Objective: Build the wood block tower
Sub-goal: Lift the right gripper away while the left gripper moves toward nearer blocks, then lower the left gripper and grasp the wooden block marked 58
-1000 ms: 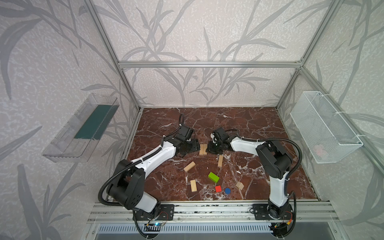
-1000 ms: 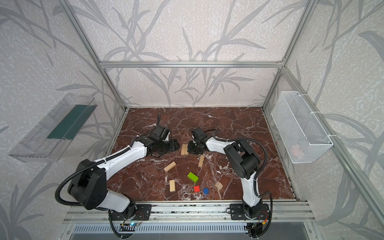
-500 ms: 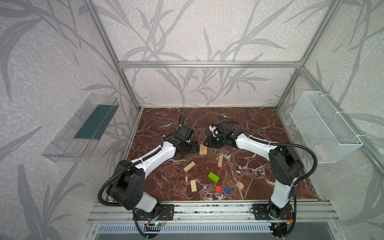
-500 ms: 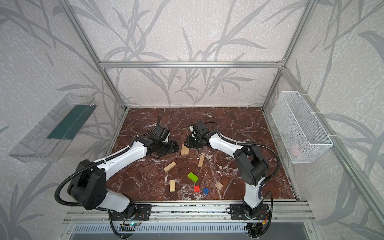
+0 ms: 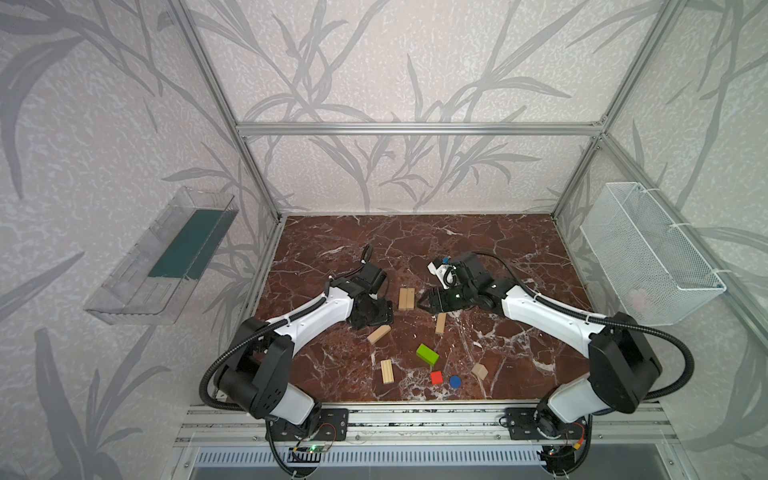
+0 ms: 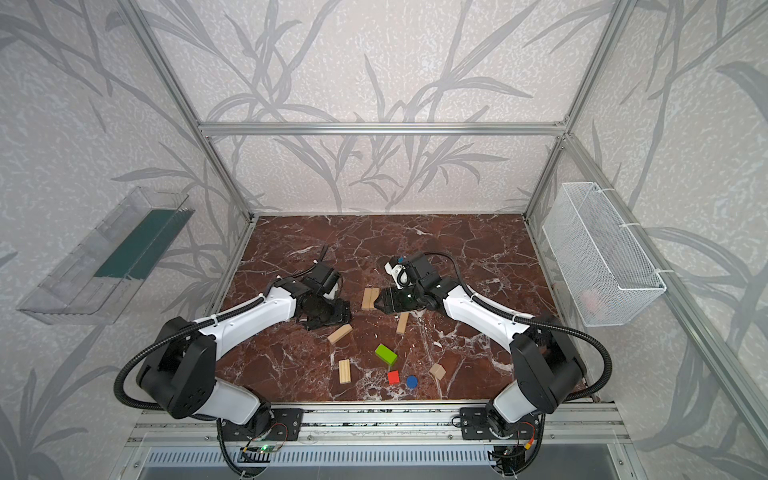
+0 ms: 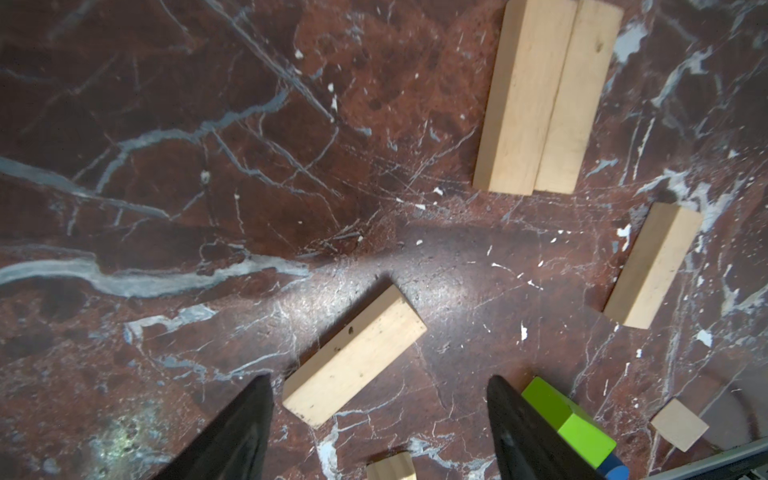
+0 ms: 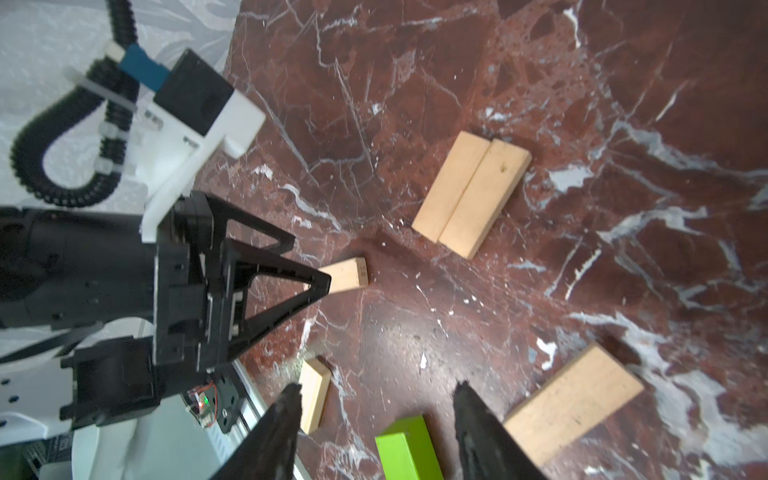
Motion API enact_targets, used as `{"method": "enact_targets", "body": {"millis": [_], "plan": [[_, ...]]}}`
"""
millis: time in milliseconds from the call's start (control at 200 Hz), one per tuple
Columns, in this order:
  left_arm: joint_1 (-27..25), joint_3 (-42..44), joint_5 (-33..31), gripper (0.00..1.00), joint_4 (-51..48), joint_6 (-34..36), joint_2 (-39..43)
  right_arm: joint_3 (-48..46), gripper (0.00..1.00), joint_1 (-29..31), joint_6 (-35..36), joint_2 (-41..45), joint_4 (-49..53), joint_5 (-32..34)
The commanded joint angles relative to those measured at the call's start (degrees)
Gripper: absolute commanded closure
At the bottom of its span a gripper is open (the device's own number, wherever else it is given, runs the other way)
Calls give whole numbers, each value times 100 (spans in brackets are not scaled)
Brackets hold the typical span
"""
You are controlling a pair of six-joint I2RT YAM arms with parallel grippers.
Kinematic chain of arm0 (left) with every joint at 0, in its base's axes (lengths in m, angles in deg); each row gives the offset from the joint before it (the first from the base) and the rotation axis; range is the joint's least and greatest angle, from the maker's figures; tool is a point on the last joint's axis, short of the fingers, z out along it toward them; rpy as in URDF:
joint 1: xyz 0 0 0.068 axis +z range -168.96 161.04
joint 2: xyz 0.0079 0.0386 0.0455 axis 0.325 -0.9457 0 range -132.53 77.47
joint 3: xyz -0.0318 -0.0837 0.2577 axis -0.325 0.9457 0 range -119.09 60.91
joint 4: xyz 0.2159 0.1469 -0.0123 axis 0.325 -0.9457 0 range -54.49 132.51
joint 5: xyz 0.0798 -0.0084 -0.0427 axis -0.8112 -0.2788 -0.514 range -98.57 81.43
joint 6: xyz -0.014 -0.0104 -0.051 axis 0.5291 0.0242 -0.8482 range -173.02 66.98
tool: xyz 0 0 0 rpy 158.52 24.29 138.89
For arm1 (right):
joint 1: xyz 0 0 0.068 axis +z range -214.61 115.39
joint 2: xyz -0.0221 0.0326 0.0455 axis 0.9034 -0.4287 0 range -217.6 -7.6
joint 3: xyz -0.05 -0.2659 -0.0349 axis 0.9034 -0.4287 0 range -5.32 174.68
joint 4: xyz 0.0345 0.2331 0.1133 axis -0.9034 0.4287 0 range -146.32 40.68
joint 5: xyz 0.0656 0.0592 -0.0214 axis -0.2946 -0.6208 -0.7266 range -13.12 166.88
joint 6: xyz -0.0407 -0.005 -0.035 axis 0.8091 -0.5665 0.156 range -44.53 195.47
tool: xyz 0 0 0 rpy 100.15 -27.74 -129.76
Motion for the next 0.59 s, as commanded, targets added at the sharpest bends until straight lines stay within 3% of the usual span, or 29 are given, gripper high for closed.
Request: {"method": "enact_targets", "body": {"millis": [0, 590], "plan": [[-88, 46, -88, 20, -191, 145, -149, -253, 38, -12, 154, 306, -20, -151], [-501, -10, -300, 21, -36, 157, -791, -646, 34, -9, 69, 306, -351, -86]]}}
